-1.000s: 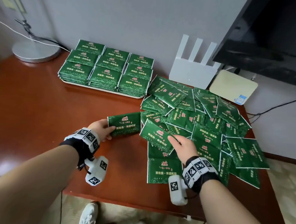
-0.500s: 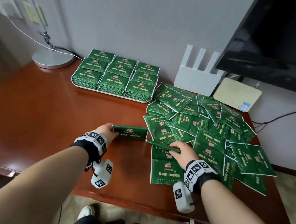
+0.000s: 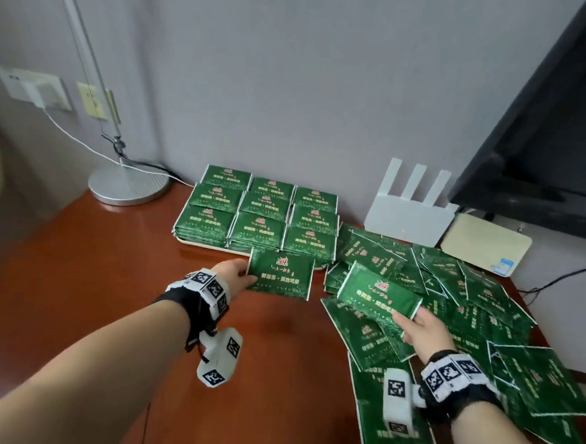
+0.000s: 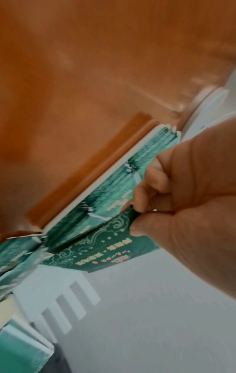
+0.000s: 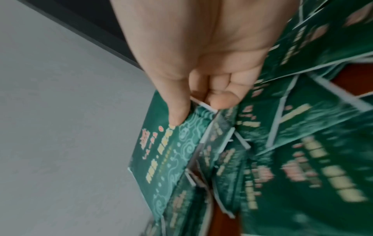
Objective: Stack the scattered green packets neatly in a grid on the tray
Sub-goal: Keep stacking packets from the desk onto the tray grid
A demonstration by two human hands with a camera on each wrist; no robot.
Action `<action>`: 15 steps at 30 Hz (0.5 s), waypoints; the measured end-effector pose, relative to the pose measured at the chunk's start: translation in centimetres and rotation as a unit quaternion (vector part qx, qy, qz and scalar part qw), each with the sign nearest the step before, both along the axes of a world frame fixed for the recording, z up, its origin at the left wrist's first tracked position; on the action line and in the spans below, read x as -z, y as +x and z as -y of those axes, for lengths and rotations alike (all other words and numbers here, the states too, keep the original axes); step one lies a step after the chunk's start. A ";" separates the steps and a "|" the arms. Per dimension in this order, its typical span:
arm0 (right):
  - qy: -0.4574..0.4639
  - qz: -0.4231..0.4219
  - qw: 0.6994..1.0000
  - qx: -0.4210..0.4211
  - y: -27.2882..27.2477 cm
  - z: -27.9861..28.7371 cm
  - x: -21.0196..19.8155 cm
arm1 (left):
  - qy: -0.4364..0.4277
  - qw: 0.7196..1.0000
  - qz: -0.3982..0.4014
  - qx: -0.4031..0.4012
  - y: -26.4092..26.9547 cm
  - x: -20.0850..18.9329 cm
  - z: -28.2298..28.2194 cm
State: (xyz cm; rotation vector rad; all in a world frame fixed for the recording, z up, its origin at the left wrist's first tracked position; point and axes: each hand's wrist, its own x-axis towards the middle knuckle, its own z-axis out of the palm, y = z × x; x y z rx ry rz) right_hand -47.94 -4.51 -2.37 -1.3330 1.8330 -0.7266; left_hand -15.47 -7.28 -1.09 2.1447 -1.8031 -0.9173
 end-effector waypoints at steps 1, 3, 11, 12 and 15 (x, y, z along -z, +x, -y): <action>-0.013 0.009 1.000 0.005 1.0 0.9 -0.9 | -0.011 1.000 0.002 -0.002 1.3 -1.0 0.9; -0.036 0.041 0.998 0.015 3.1 2.8 -2.5 | -0.028 1.000 0.007 -0.006 4.0 -2.9 2.5; -0.076 0.081 0.993 0.029 11.1 10.5 -7.1 | -0.076 0.995 -0.058 -0.039 14.1 -6.2 10.2; -0.078 0.084 0.993 0.030 11.9 11.6 -7.4 | -0.078 0.994 -0.061 -0.042 15.1 -6.5 11.2; -0.072 0.104 0.992 0.029 14.9 14.9 -8.2 | -0.068 0.995 -0.056 -0.056 17.4 -6.8 14.0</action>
